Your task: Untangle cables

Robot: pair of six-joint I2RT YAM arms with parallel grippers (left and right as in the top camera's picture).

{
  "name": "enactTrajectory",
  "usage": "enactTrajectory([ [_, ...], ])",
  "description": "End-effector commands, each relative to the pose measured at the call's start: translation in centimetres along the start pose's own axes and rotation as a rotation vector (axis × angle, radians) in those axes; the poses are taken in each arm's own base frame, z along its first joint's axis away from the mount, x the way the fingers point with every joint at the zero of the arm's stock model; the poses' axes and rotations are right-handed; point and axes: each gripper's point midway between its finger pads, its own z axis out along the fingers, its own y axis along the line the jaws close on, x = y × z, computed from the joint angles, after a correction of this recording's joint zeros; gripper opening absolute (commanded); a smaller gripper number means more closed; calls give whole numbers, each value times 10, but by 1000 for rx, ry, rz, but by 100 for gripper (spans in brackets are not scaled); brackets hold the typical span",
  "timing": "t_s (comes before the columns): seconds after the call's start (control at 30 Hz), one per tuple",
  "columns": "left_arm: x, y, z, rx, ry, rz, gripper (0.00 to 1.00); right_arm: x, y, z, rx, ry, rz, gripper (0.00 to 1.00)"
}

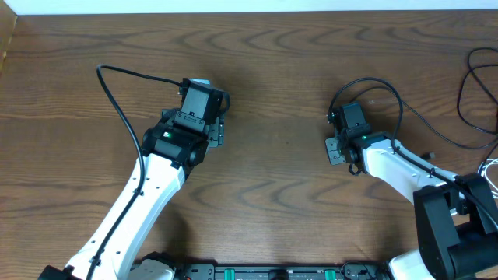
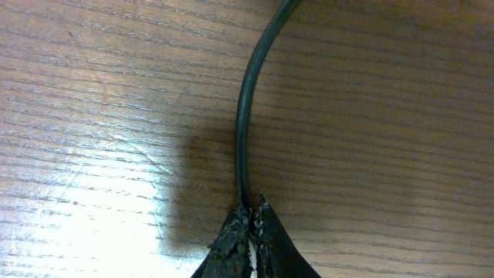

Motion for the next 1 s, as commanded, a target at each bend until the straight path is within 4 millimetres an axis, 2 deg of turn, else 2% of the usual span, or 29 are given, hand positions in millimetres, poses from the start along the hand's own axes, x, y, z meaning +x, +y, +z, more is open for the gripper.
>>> enactTrajectory([
  [0.0,4,2,3,-9,14,16,83,9,0,3,4,22,-7,1],
  [0.2,4,2,3,-9,14,16,83,0,0,1,3,-5,-2,1],
  [0.3,4,2,3,-9,14,16,83,-17,-5,-7,6,-35,16,1],
  [0.47,4,2,3,-9,14,16,83,-60,-30,-39,75,-127,63,1],
  [0.57,4,2,3,-9,14,16,83,-91,-58,-72,174,-205,76,1],
  [0.63,4,2,3,-9,14,16,83,-104,-76,-87,241,-242,81,1],
  [0.73,4,2,3,-9,14,16,83,-117,-114,-112,378,-288,115,1],
  [0.77,4,2,3,-9,14,16,83,-121,-139,-124,450,-302,157,1],
  [0.8,4,2,3,-9,14,16,83,-124,-153,-129,453,-311,194,1],
  [0.87,4,2,3,-9,14,16,83,-123,-152,-123,365,-305,204,1],
  [0.93,4,2,3,-9,14,16,83,-119,-133,-111,189,-284,195,1],
  [0.97,4,2,3,-9,14,16,83,-115,-111,-104,28,-265,186,8],
])
